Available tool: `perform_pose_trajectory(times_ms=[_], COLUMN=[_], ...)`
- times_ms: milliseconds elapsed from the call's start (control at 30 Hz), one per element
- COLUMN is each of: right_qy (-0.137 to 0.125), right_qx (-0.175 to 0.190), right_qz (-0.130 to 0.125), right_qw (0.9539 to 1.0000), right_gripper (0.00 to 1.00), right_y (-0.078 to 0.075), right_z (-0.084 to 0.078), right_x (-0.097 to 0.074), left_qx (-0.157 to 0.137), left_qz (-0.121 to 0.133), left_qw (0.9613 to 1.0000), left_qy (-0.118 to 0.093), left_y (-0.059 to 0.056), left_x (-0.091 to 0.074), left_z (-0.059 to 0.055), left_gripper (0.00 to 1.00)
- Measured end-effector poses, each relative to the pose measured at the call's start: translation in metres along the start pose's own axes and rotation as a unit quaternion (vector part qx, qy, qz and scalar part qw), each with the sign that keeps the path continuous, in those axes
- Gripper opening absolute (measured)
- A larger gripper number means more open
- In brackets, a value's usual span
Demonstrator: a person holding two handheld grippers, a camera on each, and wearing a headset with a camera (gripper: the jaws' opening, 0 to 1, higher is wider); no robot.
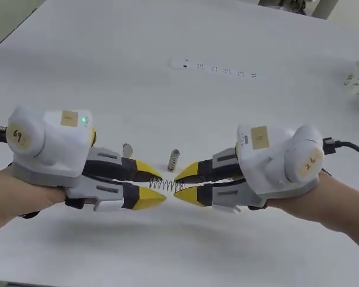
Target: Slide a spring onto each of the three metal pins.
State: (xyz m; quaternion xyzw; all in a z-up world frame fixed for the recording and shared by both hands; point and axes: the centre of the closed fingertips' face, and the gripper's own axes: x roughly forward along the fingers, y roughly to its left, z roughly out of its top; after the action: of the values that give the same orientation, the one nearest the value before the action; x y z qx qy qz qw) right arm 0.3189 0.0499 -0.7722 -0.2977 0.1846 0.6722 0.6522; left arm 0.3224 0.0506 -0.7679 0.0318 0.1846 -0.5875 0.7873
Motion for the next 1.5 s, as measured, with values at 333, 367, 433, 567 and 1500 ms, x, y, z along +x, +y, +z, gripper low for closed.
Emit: perform_pose_trajectory(times_ms=[333, 367, 433, 567, 1500], right_qy=[-0.003, -0.002, -0.002, -0.004, -0.025], right_qx=[0.002, 0.002, 0.004, 0.013, 0.064], right_qz=[0.002, 0.002, 0.004, 0.004, 0.005], right_qw=[1.0, 1.0, 1.0, 0.9999, 0.9976], right_gripper=[0.08, 0.08, 0.08, 0.08, 0.07], right_y=[0.002, 0.003, 0.004, 0.005, 0.011], right_z=[0.0, 0.0, -0.001, -0.003, -0.007], right_x=[-0.001, -0.001, 0.0, -0.002, -0.007], left_qx=[0.002, 0.004, 0.006, 0.013, 0.017], left_qz=[-0.005, -0.005, -0.008, -0.017, -0.045], left_qw=[0.9999, 0.9999, 0.9999, 0.9997, 0.9988], left_qy=[-0.011, -0.01, -0.009, -0.008, 0.005], left_y=[-0.001, -0.002, -0.003, -0.007, -0.014], left_x=[-0.001, -0.001, -0.001, -0.001, 0.002], left_z=[0.005, 0.005, 0.004, 0.004, 0.001], left_gripper=[0.05, 0.05, 0.04, 0.02, 0.02])
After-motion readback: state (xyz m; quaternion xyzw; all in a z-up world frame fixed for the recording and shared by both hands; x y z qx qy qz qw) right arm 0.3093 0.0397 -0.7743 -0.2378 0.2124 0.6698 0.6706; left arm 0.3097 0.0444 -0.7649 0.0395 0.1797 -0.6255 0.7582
